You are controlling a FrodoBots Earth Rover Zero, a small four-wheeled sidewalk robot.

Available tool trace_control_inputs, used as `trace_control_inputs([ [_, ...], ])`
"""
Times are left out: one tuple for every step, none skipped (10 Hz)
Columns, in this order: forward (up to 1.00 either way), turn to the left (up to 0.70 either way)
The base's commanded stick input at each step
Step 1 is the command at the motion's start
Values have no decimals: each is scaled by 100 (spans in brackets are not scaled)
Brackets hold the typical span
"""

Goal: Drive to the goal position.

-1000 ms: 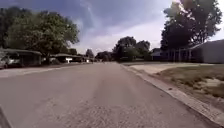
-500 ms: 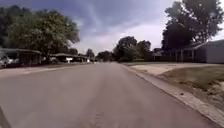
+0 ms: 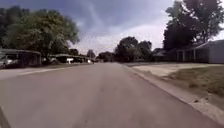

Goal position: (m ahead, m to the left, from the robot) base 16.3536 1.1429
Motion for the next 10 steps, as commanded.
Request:
trace_control_inputs([
  [70,3],
  [70,3],
  [70,3],
  [70,3],
  [70,3],
  [70,3],
  [70,3],
  [70,3],
  [70,3],
  [70,3],
])
